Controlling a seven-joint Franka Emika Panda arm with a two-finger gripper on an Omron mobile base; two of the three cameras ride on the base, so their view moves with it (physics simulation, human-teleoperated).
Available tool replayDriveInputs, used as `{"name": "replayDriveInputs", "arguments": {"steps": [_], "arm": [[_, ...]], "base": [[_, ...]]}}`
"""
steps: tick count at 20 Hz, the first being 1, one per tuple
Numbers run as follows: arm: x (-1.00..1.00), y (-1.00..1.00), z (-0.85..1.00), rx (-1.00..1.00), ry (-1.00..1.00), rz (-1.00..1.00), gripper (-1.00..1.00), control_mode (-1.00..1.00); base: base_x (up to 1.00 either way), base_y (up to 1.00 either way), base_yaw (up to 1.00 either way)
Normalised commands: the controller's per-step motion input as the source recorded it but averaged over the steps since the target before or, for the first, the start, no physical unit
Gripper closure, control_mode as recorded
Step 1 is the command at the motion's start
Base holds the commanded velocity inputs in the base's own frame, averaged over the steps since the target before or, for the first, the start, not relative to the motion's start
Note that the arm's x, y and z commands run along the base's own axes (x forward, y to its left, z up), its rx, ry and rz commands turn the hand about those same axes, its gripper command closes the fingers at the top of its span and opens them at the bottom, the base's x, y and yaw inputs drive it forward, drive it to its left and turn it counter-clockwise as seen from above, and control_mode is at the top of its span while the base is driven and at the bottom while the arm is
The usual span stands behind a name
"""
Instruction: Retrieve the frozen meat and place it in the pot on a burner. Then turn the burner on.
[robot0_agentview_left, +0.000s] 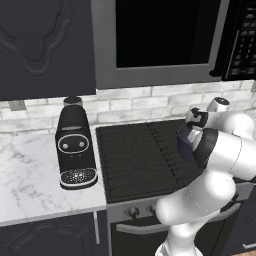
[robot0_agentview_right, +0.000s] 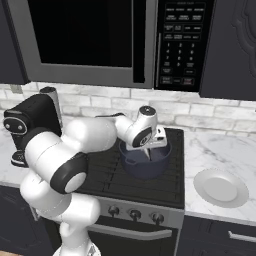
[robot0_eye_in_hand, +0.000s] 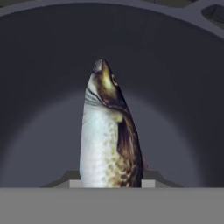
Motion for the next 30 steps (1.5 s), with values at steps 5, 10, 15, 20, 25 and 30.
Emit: {"name": "replayDriveInputs", "arguments": {"steps": [5, 10, 15, 20, 25, 30], "arm": [[0.00, 0.01, -0.07, 0.00, 0.00, 0.00, 1.00, -1.00], [0.00, 0.03, -0.03, 0.00, 0.00, 0.00, -1.00, -1.00], [0.00, 0.00, 0.00, 0.00, 0.00, 0.00, -1.00, -1.00], [0.00, 0.00, 0.00, 0.00, 0.00, 0.00, -1.00, -1.00], [-0.01, 0.00, 0.23, 0.01, 0.00, 0.00, -1.00, -1.00], [-0.14, 0.00, 0.36, 0.07, -0.02, 0.00, -1.00, -1.00]], "base": [[0.00, 0.00, 0.00], [0.00, 0.00, 0.00], [0.00, 0.00, 0.00], [0.00, 0.00, 0.00], [0.00, 0.00, 0.00], [0.00, 0.00, 0.00]]}}
